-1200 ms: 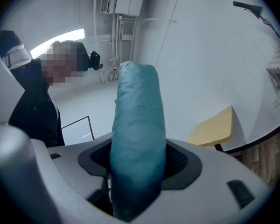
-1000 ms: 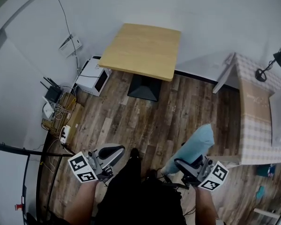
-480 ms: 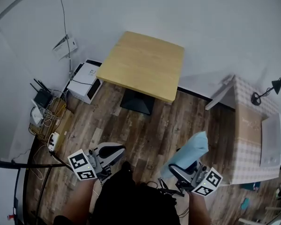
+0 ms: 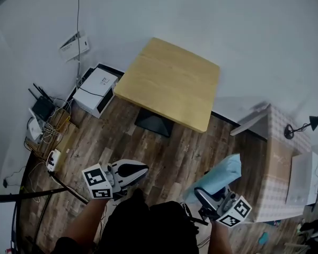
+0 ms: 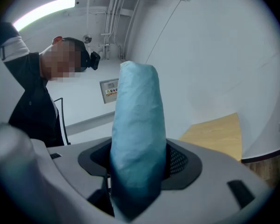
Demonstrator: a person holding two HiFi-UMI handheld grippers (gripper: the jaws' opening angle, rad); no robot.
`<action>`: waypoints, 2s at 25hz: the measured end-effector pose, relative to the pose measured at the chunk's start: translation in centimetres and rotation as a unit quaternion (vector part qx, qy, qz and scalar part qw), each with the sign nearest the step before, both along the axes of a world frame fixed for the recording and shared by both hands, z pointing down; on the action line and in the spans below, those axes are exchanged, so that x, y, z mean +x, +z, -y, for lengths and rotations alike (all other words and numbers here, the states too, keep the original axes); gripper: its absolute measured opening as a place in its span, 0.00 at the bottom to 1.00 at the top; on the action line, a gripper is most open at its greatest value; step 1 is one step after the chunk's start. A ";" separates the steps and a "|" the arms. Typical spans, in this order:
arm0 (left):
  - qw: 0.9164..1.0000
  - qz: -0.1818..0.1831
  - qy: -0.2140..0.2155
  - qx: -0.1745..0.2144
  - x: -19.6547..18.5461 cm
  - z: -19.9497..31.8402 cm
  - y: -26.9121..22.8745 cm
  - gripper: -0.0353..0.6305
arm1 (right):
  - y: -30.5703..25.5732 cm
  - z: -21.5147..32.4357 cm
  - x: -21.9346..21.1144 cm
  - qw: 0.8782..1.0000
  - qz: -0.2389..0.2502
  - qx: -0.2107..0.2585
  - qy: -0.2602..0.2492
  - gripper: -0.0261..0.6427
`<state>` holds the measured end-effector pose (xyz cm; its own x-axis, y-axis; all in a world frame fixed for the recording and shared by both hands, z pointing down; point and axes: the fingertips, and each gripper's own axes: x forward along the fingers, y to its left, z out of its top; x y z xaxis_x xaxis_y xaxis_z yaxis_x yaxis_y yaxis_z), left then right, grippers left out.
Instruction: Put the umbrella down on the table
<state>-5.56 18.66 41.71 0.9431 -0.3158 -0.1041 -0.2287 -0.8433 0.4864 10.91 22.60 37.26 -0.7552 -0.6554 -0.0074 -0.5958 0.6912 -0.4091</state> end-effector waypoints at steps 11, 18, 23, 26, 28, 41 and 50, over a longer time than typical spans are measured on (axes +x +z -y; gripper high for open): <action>1.000 -0.002 -0.017 -0.018 -0.7 7.0 1.3 0.06 | 0.9 5.9 0.1 1.000 -0.020 -0.023 -0.001 0.49; 0.999 0.019 -0.033 -0.015 1.5 11.2 0.0 0.06 | 0.7 11.8 1.8 0.999 -0.010 -0.015 -0.034 0.49; 0.997 0.054 -0.053 -0.005 3.1 15.0 -1.5 0.06 | -0.6 16.0 4.4 0.998 0.011 0.003 -0.055 0.49; 0.995 0.072 -0.071 0.000 3.6 17.1 -2.2 0.06 | -1.0 17.7 5.9 0.997 0.027 0.017 -0.070 0.49; 0.994 0.083 -0.075 0.005 4.4 18.2 -2.6 0.06 | -0.9 18.8 6.8 0.995 0.047 0.023 -0.079 0.49; 0.993 0.095 -0.059 0.025 8.0 21.6 -3.4 0.06 | 0.2 22.6 8.5 0.991 0.094 0.025 -0.094 0.49; 0.997 0.075 -0.008 0.016 8.4 25.5 -1.1 0.06 | 1.2 26.3 8.2 0.994 0.096 0.004 -0.052 0.49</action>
<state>2.85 -6.79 40.63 0.9439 -0.3292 0.0276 -0.3100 -0.8539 0.4180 19.12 -3.70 38.49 -0.8032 -0.5730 -0.1632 -0.4322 0.7490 -0.5022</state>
